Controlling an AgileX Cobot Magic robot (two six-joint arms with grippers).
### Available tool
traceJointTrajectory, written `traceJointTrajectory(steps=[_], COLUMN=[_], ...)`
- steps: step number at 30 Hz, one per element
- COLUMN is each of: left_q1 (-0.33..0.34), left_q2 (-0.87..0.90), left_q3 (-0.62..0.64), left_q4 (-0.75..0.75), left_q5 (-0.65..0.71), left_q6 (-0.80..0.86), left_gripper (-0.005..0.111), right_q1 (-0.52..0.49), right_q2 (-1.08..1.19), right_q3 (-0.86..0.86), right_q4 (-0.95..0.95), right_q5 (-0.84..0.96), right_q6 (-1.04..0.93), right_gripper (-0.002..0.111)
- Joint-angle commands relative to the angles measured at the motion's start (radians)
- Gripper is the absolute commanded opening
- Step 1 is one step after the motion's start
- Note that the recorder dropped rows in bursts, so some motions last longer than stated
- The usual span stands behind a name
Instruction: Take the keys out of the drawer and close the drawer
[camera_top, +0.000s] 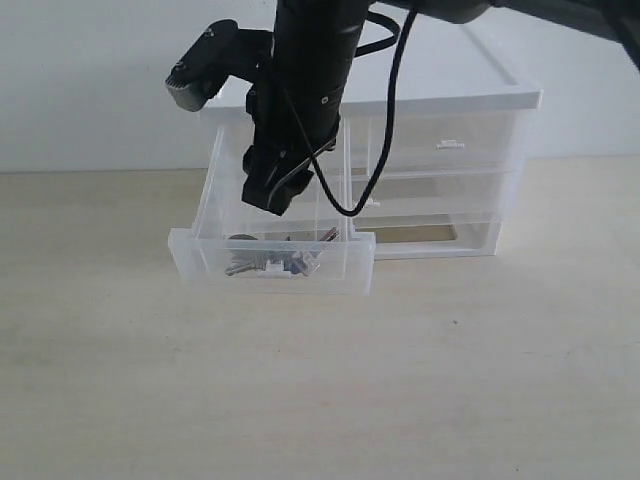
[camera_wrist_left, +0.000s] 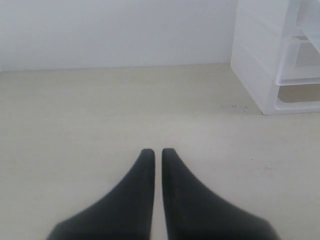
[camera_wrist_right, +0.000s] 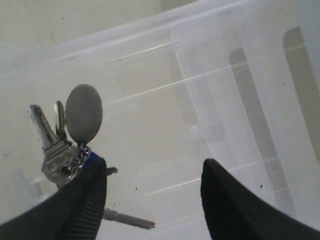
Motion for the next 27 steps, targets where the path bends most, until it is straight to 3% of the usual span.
traceJointTrajectory(steps=[1,27], left_q1=[0.002,0.002], left_q2=[-0.003,-0.003], left_q3=[0.004,0.004], left_q4=[-0.002,-0.002], left_q5=[0.002,0.002], left_q6=[-0.010,-0.010], left_gripper=[0.004,0.004], right_q1=[-0.004,-0.004], right_q2=[0.016,0.058], right_q3=[-0.024,-0.020], right_q4=[-0.009,0.046], right_q5=[0.018,0.018], right_q6=[-0.003,-0.030], right_gripper=[0.051,0.051])
